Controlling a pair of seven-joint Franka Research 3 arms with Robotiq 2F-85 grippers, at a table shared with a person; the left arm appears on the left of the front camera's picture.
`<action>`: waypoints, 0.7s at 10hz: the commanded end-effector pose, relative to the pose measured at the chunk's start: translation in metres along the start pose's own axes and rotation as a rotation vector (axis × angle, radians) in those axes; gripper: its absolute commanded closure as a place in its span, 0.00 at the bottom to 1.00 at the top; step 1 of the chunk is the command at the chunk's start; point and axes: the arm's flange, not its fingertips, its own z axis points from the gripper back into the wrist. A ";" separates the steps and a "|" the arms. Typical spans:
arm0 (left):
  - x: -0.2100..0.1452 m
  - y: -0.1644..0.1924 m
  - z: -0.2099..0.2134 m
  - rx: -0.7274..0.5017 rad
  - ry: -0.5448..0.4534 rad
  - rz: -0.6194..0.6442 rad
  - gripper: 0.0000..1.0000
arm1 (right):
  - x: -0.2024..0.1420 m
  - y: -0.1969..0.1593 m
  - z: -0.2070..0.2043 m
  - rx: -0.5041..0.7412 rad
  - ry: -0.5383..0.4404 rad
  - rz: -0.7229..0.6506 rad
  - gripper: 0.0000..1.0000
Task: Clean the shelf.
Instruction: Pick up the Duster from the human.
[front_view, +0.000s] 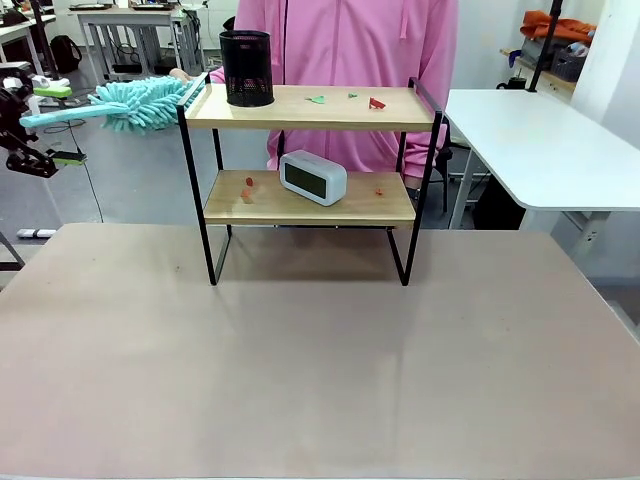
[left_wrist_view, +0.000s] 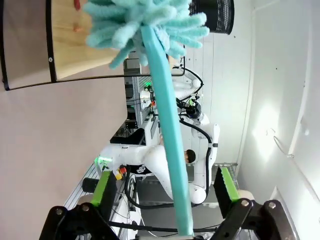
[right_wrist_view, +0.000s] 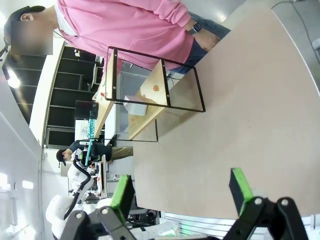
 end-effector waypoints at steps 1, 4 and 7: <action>0.002 -0.002 0.002 -0.006 -0.057 -0.004 0.00 | 0.001 0.000 0.000 0.025 -0.007 0.019 0.00; 0.003 -0.001 -0.001 0.001 -0.110 -0.003 0.00 | 0.001 0.000 0.000 0.025 -0.007 0.019 0.00; 0.006 -0.001 0.000 -0.014 -0.136 0.000 0.00 | 0.001 0.000 0.000 0.025 -0.007 0.019 0.00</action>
